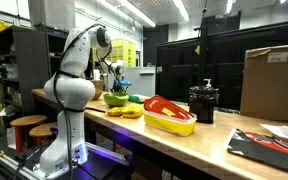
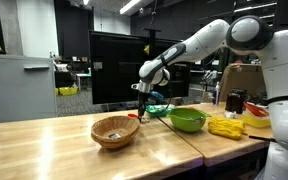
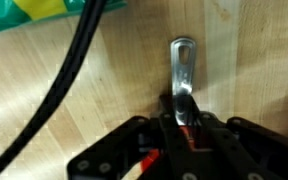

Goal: Pour the contents from the red pot into the green bowl

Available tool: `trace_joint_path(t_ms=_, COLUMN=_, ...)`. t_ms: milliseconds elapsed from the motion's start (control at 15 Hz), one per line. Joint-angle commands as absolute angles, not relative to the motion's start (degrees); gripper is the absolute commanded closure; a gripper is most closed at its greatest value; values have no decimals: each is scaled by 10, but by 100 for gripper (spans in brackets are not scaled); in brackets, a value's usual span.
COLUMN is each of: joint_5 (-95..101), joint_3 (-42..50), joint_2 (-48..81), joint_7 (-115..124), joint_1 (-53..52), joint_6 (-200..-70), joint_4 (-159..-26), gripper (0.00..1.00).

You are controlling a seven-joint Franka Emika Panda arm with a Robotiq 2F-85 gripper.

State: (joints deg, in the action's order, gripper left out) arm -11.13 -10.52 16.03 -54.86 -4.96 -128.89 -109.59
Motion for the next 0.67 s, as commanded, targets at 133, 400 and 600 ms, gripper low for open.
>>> trace_joint_path(t_ms=133, joint_5=-57, joint_3=-101, joint_2=159, joint_7=-483, joint_1=-55, joint_6=-1194, joint_4=-1027, gripper=96)
trace_joint_path(t_ms=400, joint_5=-42, joint_3=-98, joint_2=163, joint_7=-448, joint_1=-53, joint_6=-1130, joint_4=-969, gripper=96)
trace_joint_path(t_ms=600, joint_5=-32, joint_3=-91, joint_2=155, joint_7=-422, joint_1=-50, joint_6=-1097, joint_4=-944, gripper=96)
